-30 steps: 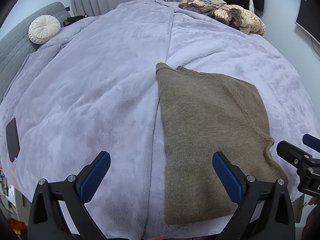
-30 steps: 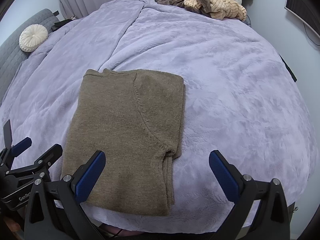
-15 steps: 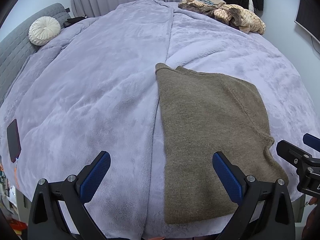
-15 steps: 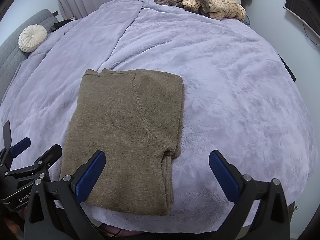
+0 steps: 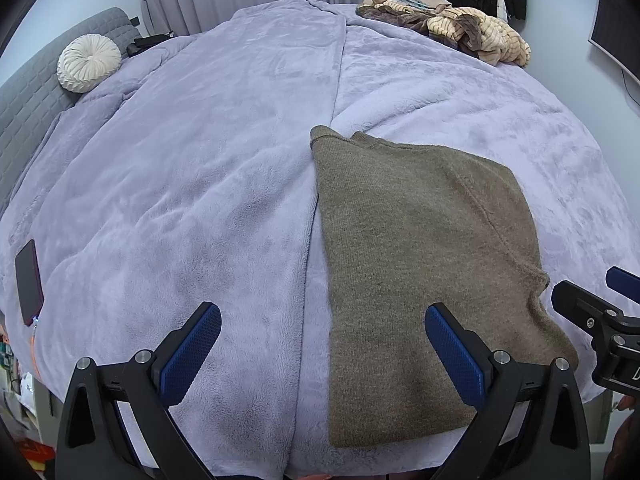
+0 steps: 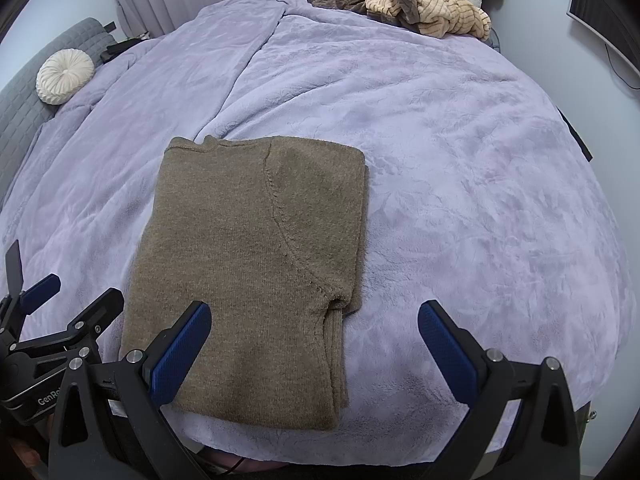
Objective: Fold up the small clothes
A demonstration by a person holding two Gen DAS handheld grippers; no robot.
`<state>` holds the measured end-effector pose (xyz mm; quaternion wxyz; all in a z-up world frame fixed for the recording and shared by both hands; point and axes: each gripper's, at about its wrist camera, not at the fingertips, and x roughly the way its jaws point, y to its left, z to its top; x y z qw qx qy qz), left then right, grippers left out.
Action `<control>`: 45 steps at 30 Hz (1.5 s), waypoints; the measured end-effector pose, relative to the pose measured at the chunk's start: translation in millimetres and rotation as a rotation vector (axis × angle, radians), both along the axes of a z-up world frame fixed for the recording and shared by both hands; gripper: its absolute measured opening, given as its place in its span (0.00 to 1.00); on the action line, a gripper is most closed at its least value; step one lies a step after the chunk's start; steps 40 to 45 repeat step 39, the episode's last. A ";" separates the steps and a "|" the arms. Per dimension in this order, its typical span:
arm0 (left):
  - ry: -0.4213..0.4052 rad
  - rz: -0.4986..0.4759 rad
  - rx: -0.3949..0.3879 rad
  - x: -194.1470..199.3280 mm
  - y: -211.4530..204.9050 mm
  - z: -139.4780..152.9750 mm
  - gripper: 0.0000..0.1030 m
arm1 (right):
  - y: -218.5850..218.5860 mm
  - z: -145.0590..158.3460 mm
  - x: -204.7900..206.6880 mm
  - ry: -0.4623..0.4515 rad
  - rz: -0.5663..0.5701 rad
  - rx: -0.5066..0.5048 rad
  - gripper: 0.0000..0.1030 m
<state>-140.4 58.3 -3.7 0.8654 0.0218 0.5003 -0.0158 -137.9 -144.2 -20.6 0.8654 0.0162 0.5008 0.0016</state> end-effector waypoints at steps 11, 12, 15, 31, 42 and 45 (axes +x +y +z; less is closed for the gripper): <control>0.001 0.002 -0.007 0.8 0.7 0.0 0.99 | 1.3 -1.2 -4.1 -0.001 -0.003 0.002 1.00; 0.001 0.002 -0.006 0.8 0.9 0.0 0.99 | 1.5 -1.2 -4.2 0.000 -0.003 0.001 1.00; 0.001 0.003 -0.006 0.8 1.0 0.1 0.99 | 1.6 -1.1 -4.2 0.000 -0.003 0.001 1.00; -0.002 0.018 -0.026 1.8 1.0 0.5 0.99 | 3.4 -1.9 -3.9 0.003 -0.003 0.000 1.00; 0.000 0.008 -0.022 -0.6 -5.0 0.4 0.99 | 3.0 -2.6 -1.8 0.006 -0.003 0.000 1.00; 0.000 0.008 -0.022 -0.6 -5.0 0.4 0.99 | 3.0 -2.6 -1.8 0.006 -0.003 0.000 1.00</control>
